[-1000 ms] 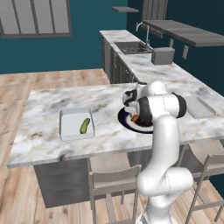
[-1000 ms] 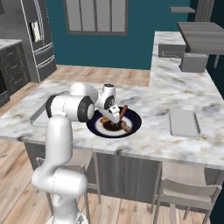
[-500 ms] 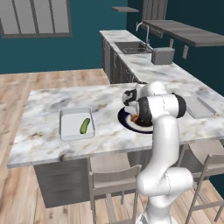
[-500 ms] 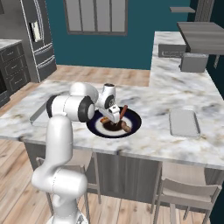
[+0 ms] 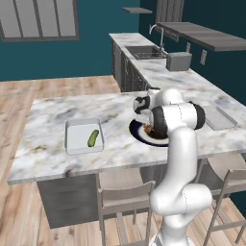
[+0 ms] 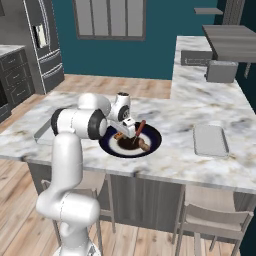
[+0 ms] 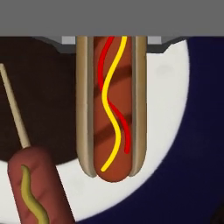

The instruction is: Place one cooked food and one vegetable from the large plate to each tupperware container.

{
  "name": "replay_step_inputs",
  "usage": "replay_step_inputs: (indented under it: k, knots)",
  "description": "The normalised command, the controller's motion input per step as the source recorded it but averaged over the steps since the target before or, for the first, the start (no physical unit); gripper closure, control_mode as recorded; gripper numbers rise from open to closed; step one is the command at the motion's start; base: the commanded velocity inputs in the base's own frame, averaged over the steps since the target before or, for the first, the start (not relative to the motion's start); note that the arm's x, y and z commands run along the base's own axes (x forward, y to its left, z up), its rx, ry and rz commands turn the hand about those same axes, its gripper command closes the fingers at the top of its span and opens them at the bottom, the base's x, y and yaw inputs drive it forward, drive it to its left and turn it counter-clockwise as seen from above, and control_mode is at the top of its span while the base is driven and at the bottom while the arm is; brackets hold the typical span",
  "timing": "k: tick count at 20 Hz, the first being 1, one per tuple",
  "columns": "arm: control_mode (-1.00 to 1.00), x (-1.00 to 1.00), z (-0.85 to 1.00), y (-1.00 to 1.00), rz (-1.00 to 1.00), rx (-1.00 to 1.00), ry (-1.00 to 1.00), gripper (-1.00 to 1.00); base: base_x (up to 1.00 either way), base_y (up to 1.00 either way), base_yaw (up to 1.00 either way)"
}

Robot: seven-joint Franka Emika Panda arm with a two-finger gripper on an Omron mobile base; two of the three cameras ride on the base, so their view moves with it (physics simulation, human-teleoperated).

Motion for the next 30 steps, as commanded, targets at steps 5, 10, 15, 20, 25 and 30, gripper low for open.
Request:
replay_step_inputs:
  k: [5, 10, 15, 20, 25, 30]
  knots:
    - [-1.0, -0.16, 0.6, 0.89, 0.26, -0.03, 0.0, 1.0, 0.0, 0.0, 0.0]
    - [-1.0, -0.54, 0.38, 1.0, 0.45, -0.03, -0.02, 1.0, 0.0, 0.0, 0.0]
    - [-1.0, -0.95, 0.38, 0.84, 0.37, -0.15, -0.06, 1.0, 0.0, 0.0, 0.0]
    - [-1.0, -0.84, 0.57, 0.72, 0.24, -0.08, -0.09, 1.0, 0.0, 0.0, 0.0]
    - [-1.0, -0.24, 0.4, 0.96, -0.02, 0.0, -0.06, 1.0, 0.0, 0.0, 0.0]
    - [-1.0, 0.0, 0.16, 0.77, -0.1, -0.02, 0.0, 1.0, 0.0, 0.0, 0.0]
